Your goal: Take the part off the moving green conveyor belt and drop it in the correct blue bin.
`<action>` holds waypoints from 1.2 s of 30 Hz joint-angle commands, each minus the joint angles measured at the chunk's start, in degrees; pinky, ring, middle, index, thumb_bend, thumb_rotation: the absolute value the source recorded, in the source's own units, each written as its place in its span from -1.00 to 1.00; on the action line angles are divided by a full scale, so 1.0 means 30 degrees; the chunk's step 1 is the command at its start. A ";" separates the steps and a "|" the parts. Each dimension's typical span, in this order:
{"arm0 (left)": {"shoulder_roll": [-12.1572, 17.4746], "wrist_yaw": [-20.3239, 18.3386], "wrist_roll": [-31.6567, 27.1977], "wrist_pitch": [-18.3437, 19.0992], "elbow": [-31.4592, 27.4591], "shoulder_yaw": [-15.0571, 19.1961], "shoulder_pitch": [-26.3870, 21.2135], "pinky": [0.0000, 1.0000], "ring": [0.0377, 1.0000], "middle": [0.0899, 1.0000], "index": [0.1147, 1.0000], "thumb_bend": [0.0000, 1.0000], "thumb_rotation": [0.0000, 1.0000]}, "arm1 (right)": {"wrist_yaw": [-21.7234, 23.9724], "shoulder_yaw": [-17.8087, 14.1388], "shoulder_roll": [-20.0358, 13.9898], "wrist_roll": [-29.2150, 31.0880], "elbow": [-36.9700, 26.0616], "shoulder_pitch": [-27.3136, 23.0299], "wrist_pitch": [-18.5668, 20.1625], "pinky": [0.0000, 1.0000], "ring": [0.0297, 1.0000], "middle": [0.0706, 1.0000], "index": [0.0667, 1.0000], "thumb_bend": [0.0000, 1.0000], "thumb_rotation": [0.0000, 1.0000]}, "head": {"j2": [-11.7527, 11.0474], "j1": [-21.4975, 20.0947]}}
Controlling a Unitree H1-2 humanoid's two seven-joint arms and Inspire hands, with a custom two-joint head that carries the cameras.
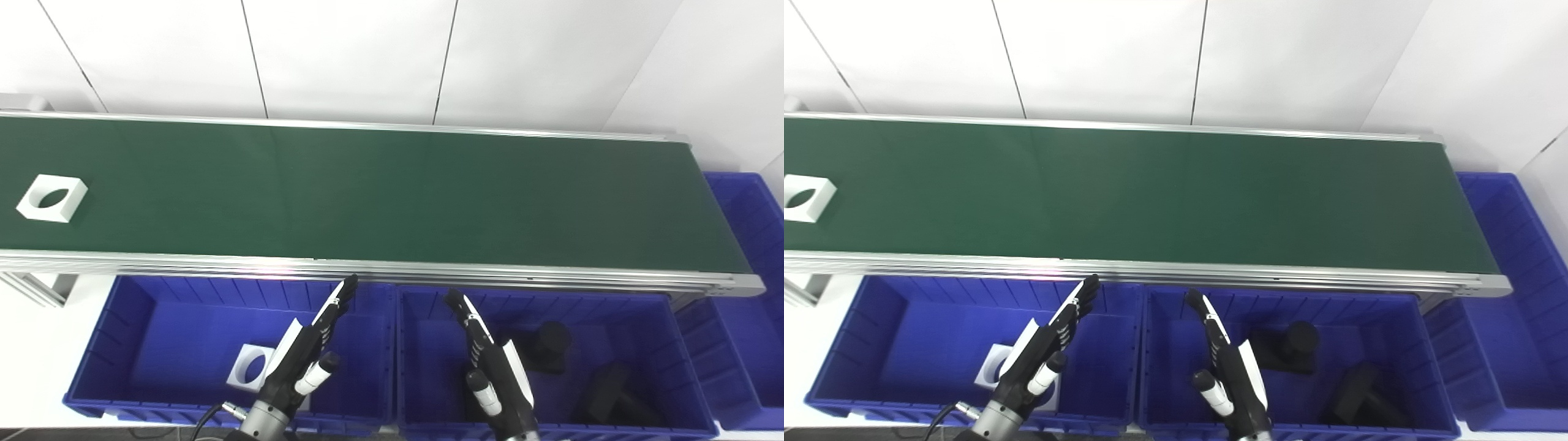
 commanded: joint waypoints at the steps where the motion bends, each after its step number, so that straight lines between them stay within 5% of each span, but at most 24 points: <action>1: -0.0094 0.0203 -0.0059 -0.0555 -0.0343 -0.0087 -0.0246 1.00 1.00 1.00 0.97 0.61 1.00 | 0.0161 0.0079 0.0093 0.0057 -0.0296 -0.0100 -0.0948 1.00 0.96 0.87 0.97 0.90 1.00 | -0.0028 0.0013; 36: -0.0093 0.0143 -0.0096 -0.0555 -0.0063 -0.0068 -0.0335 1.00 1.00 1.00 0.97 0.66 1.00 | 0.0195 0.0317 -0.0136 -0.0413 -0.0018 -0.0366 -0.0986 1.00 0.99 1.00 1.00 0.88 1.00 | -0.0096 0.0014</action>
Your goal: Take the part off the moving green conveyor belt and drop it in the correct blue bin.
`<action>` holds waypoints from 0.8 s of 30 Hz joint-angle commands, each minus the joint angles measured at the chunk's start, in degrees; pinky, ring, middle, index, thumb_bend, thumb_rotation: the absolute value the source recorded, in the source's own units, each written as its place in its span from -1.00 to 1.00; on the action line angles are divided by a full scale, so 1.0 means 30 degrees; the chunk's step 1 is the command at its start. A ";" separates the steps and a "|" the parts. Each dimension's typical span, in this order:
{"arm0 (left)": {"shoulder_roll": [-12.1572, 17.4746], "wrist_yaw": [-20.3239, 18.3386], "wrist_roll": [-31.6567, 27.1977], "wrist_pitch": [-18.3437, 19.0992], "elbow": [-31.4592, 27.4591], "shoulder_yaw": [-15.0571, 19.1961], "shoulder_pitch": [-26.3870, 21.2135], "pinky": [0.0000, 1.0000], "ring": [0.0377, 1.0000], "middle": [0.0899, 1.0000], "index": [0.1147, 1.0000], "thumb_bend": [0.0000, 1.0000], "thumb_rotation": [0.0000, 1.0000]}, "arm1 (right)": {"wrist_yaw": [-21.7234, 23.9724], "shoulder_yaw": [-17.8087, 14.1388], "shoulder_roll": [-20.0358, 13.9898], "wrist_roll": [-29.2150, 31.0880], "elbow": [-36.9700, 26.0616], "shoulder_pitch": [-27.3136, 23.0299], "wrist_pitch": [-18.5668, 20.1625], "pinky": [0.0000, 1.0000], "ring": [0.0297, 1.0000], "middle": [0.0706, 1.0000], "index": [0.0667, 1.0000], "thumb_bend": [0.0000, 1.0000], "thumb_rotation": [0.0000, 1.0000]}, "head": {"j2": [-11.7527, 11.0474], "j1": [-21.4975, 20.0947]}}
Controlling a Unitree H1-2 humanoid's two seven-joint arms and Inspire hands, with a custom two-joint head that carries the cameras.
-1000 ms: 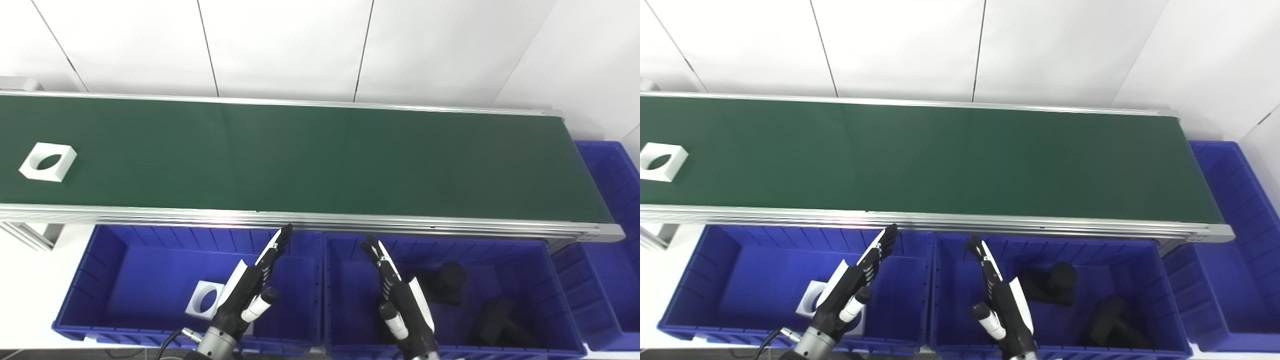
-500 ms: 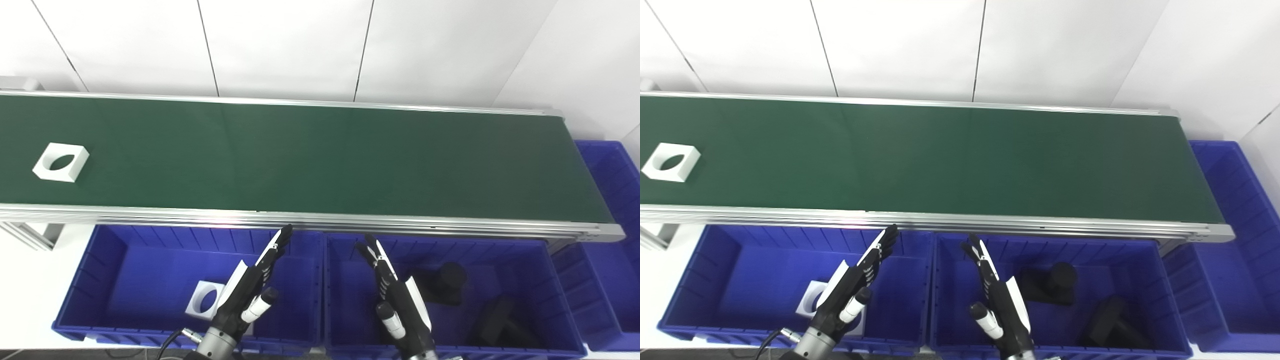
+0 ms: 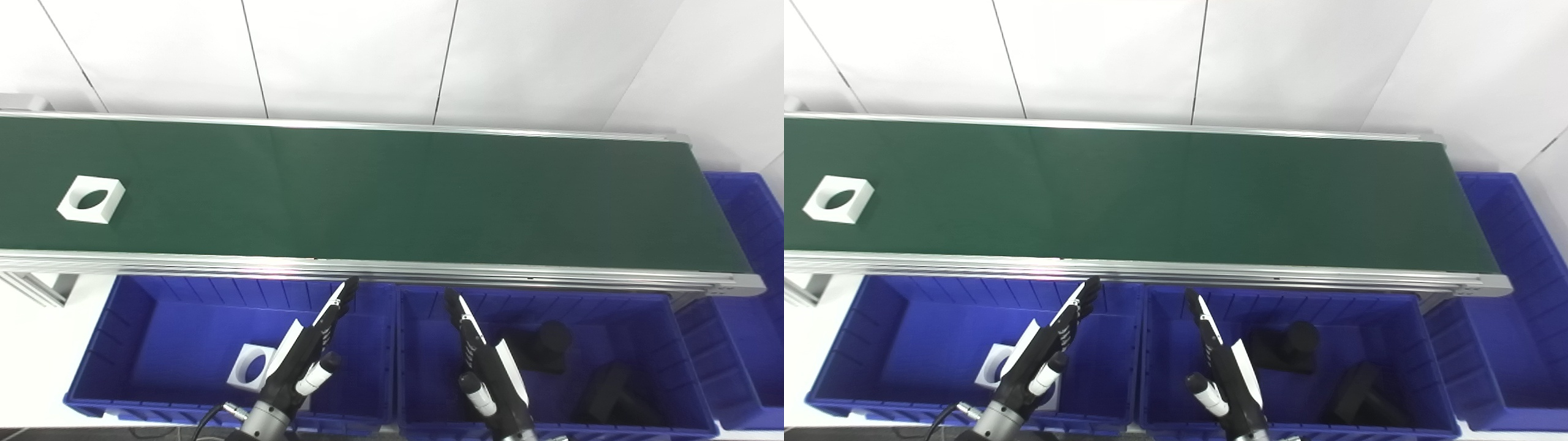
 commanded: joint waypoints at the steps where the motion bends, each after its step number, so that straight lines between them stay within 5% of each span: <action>1: -0.0079 0.0168 -0.0021 -0.0555 -0.0255 -0.0057 -0.0319 1.00 1.00 1.00 0.97 0.66 1.00 | -0.0056 0.0104 0.0050 -0.0015 -0.0228 -0.0167 -0.0986 1.00 0.99 0.99 1.00 0.88 1.00 | -0.0020 0.0015; 24: -0.0042 0.0160 -0.0033 -0.0555 -0.0134 -0.0087 -0.0353 1.00 1.00 1.00 0.97 0.68 1.00 | -0.0048 0.0210 -0.0034 0.0120 -0.0121 -0.0237 -0.1002 0.97 0.98 0.99 1.00 0.86 1.00 | -0.0076 -0.0014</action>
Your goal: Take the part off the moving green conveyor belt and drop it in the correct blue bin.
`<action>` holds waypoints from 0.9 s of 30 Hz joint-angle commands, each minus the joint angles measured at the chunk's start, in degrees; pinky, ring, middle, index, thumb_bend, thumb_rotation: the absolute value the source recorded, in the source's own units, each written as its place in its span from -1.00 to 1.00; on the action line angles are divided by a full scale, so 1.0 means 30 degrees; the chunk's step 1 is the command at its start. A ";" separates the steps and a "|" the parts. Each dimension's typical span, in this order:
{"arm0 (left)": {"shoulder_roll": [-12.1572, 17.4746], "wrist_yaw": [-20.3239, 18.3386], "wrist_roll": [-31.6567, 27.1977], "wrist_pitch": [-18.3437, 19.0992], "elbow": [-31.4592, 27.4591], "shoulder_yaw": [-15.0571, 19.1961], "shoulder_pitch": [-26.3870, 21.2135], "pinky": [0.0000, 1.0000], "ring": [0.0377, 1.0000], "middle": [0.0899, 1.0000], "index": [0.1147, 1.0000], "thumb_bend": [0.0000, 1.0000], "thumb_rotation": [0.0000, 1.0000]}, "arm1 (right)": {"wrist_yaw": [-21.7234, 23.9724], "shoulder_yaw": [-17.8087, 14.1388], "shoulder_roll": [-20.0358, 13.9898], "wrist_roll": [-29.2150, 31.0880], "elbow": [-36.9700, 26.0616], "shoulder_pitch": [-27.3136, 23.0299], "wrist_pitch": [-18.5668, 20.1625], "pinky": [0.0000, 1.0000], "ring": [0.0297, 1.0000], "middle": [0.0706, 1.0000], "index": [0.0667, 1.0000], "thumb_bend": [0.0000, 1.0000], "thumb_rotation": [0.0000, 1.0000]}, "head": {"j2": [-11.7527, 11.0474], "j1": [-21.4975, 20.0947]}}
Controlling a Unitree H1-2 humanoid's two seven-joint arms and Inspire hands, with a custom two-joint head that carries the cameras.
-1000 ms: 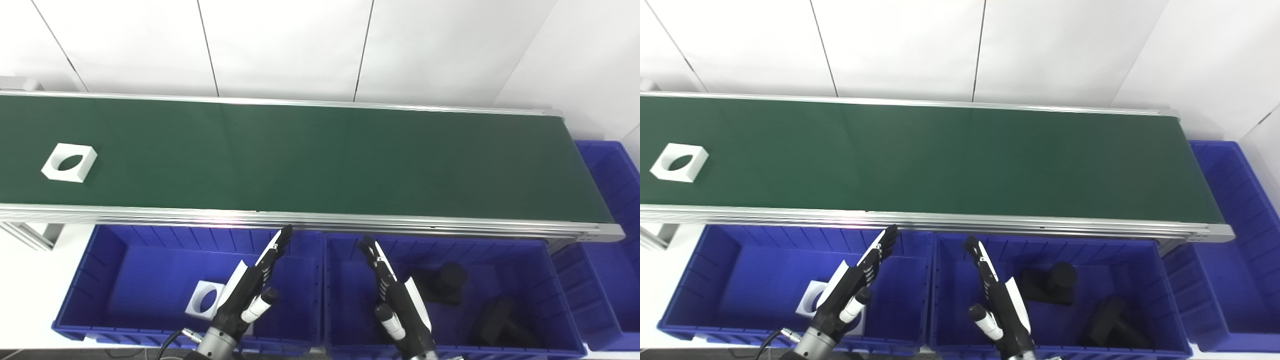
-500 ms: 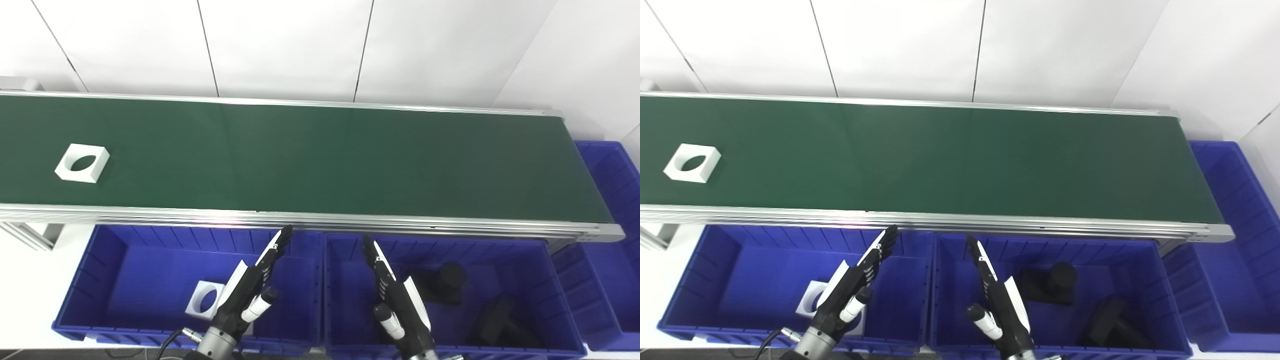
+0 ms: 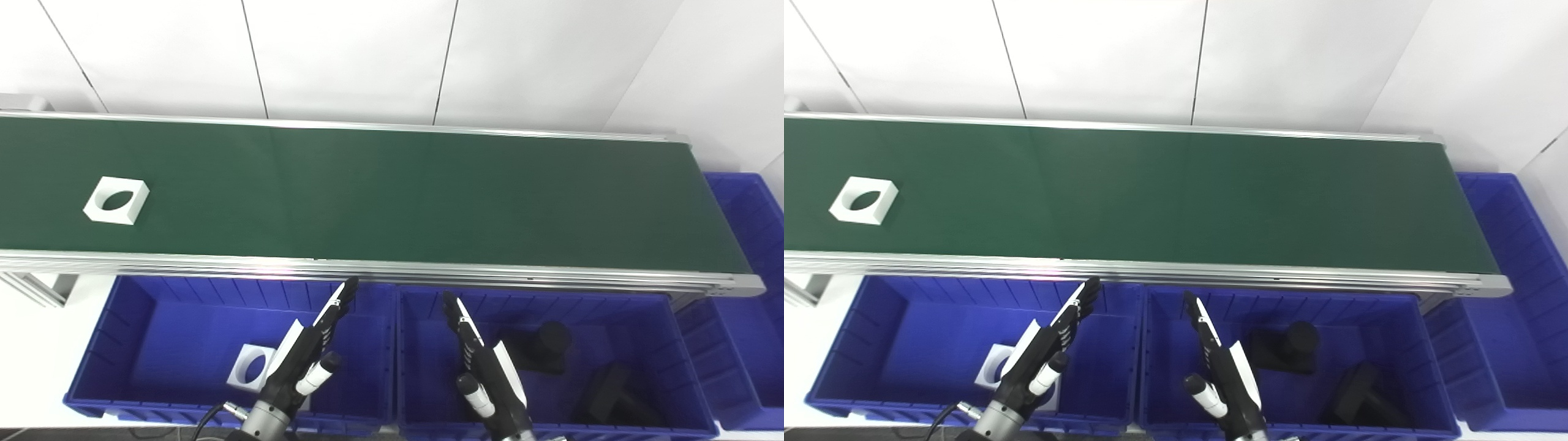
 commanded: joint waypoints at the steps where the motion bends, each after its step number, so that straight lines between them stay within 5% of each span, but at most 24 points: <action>1: -0.0057 0.0171 -0.0041 -0.0555 -0.0310 -0.0056 -0.0255 1.00 1.00 1.00 0.97 0.68 1.00 | -0.0039 0.0150 -0.0004 0.0137 -0.0406 -0.0161 -0.1005 0.97 0.98 0.99 1.00 0.86 1.00 | -0.0017 0.0015; 10: -0.0052 0.0198 -0.0019 -0.0555 -0.0322 -0.0115 -0.0237 1.00 1.00 1.00 0.97 0.68 1.00 | -0.0119 0.0205 -0.0064 0.0138 -0.0411 -0.0193 -0.1006 0.99 0.98 0.99 1.00 0.87 1.00 | -0.0079 0.0113; 20: 0.0029 0.1602 0.0722 -0.0555 0.1042 -0.1135 -0.0803 0.99 0.99 0.96 0.91 0.75 0.96 | -0.0674 0.0686 -0.0617 0.0385 0.1030 -0.0818 -0.1015 1.00 1.00 1.00 1.00 0.88 1.00 | -0.2500 0.3195; 27: 0.0008 0.2680 0.0902 -0.0555 0.2019 -0.1899 -0.1344 0.98 0.92 0.92 0.86 0.76 0.89 | -0.1188 0.0950 -0.0955 0.0325 0.1641 -0.1095 -0.1015 1.00 1.00 1.00 1.00 0.91 1.00 | -0.3387 0.3985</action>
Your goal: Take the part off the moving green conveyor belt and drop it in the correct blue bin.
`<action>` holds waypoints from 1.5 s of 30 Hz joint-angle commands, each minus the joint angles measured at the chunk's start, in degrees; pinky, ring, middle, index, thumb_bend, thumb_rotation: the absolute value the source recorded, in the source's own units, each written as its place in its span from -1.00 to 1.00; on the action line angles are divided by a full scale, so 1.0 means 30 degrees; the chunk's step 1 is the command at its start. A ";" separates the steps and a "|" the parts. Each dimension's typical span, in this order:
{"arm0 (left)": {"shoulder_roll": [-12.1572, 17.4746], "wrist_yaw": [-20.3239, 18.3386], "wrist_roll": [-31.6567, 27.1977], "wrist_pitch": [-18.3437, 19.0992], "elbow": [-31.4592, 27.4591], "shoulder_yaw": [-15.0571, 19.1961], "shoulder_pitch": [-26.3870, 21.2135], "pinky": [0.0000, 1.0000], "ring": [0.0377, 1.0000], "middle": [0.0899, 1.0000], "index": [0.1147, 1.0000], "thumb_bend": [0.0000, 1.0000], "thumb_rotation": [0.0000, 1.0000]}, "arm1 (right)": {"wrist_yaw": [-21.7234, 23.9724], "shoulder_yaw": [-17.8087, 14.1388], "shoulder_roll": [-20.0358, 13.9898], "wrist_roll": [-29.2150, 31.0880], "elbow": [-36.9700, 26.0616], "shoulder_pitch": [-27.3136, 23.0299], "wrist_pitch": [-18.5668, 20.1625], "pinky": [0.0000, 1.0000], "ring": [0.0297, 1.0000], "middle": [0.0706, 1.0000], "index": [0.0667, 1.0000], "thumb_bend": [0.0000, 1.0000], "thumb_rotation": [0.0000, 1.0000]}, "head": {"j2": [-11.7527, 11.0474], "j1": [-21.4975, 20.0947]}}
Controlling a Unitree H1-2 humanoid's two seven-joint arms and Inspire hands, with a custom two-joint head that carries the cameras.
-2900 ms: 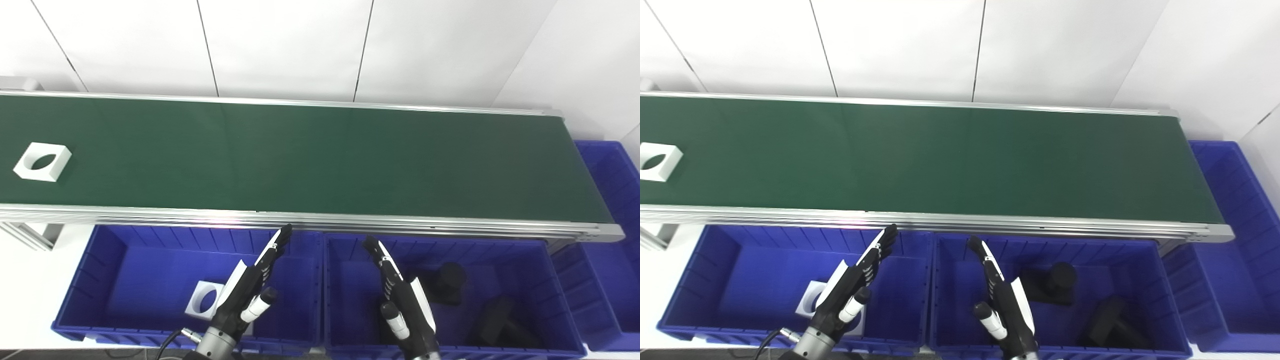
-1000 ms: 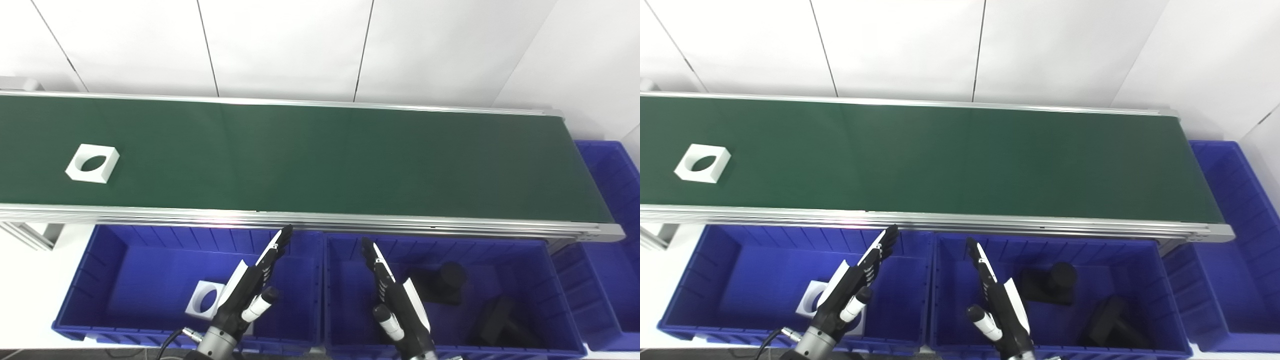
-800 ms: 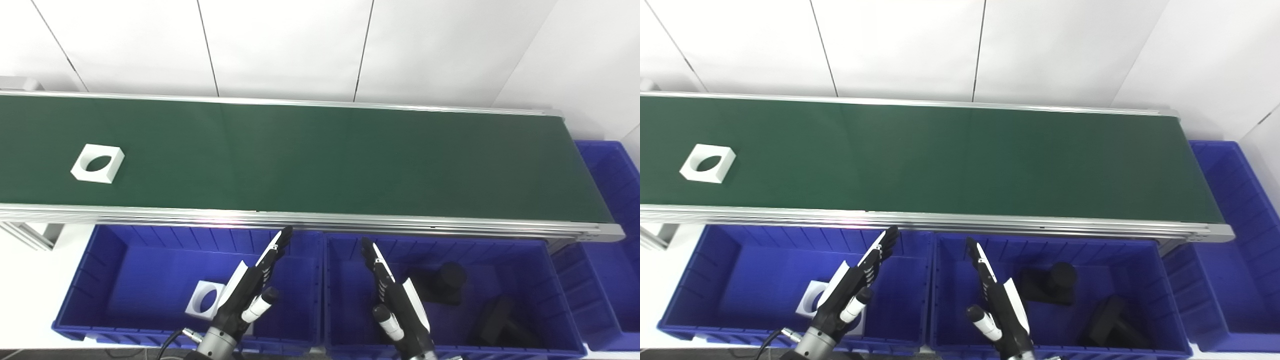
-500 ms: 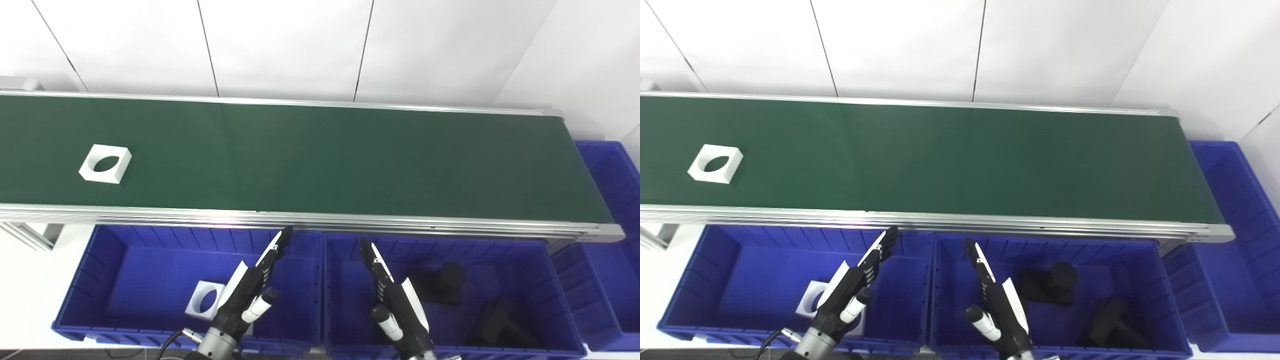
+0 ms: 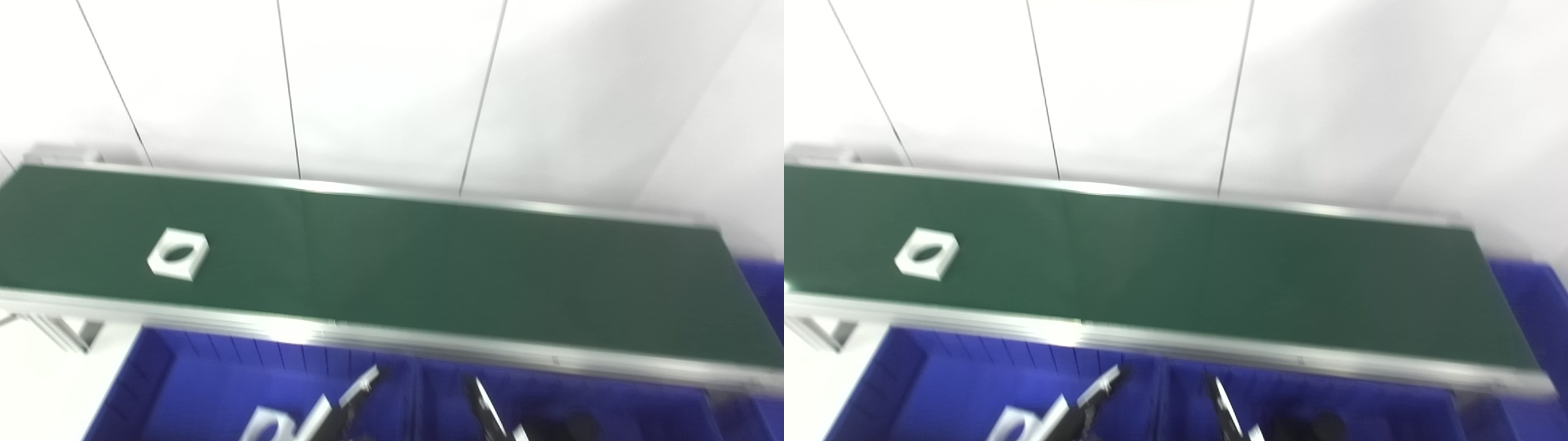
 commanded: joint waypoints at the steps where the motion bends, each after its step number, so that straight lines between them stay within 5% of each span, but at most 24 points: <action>1: 0.0053 0.0826 0.0301 -0.0552 -0.0206 -0.0332 -0.0484 0.95 0.91 0.91 0.85 0.77 0.89 | -0.0319 0.0120 -0.0059 0.0143 -0.0085 -0.0245 -0.0977 1.00 1.00 1.00 1.00 0.94 1.00 | -0.0042 0.0100; 19: 0.0907 0.3476 0.0702 -0.0552 -0.0318 -0.2522 -0.1139 0.87 0.88 0.90 0.84 0.77 0.79 | -0.0522 0.0290 -0.0348 0.0314 0.0005 -0.0414 -0.0977 1.00 1.00 1.00 1.00 1.00 1.00 | 0.0278 0.0946; 25: 0.1810 0.3348 0.0769 -0.0552 -0.3903 -0.2498 -0.0640 0.85 0.84 0.83 0.79 0.84 0.74 | -0.0744 0.0430 -0.0293 0.0098 -0.0043 -0.0477 -0.0979 1.00 1.00 1.00 1.00 0.97 1.00 | 0.0435 0.1103; 32: 0.2987 0.2828 0.0914 -0.0550 -0.8818 -0.1515 -0.0996 0.83 0.86 0.85 0.80 0.85 0.75 | -0.0744 0.0399 -0.0123 0.0057 0.0075 -0.0534 -0.0974 1.00 1.00 1.00 1.00 0.97 1.00 | 0.0505 0.1036; 38: 0.3544 0.2614 0.0801 -0.0546 -0.9994 -0.0112 -0.2402 0.94 0.92 0.91 0.85 0.76 0.66 | -0.0583 0.0508 -0.0116 0.0342 0.0288 -0.0791 -0.0979 1.00 1.00 1.00 1.00 0.95 1.00 | 0.0460 0.1062; 45: 0.3844 0.1143 0.3805 0.0440 -1.0643 0.3374 -0.3836 0.89 0.90 0.92 0.89 0.80 0.59 | -0.0971 0.0751 -0.0032 0.0036 0.0449 -0.0918 -0.0981 1.00 1.00 1.00 1.00 0.90 1.00 | 0.0434 0.0890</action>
